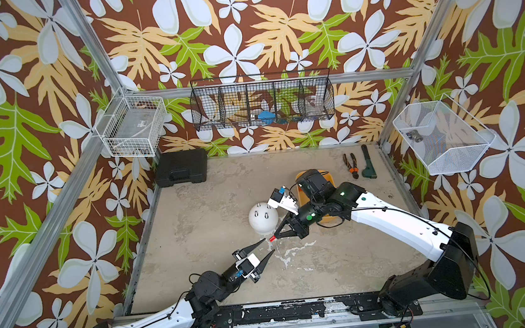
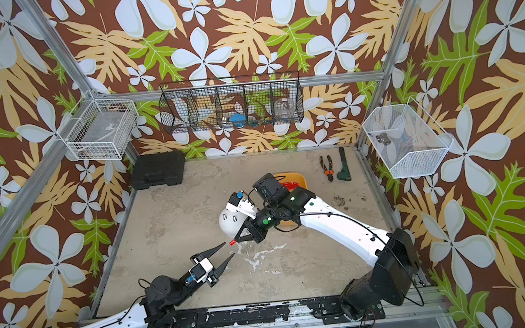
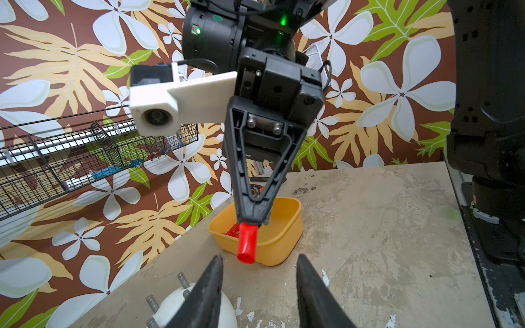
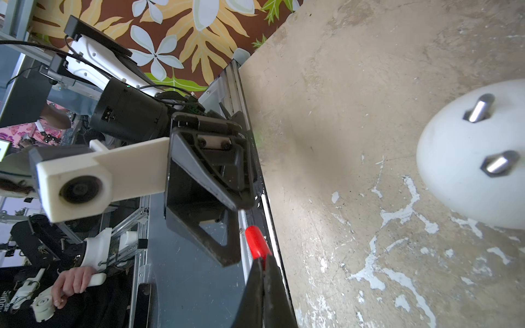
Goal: Cover the protruding screws with screw protection sleeves
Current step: Adjust the screw protection sleeve.
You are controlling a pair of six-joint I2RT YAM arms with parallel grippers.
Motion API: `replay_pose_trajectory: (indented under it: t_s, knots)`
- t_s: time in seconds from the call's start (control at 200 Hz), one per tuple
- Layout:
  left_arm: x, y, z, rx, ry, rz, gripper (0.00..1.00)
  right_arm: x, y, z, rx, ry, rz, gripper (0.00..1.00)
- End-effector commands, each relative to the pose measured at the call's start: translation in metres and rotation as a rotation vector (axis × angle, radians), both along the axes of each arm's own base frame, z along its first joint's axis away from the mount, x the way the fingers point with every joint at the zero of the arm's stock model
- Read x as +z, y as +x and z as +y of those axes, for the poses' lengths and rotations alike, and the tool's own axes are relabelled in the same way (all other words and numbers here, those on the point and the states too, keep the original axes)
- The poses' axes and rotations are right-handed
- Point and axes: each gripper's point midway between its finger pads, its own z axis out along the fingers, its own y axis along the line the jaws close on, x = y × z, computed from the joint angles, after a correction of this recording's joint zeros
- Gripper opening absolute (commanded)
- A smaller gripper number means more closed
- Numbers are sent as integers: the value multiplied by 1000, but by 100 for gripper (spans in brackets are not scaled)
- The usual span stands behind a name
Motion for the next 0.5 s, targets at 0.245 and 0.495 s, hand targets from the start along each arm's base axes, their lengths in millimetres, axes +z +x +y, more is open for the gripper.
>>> replay_pose_trajectory:
  t_s: [0.245,0.495]
  knots:
    - [-4,15,34,176,-78,-1,43,7,16,-25,-79,99,7,0]
    - [-9,55,126,719,-234,102,48,-45,102,-33,-363,-326,-220,0]
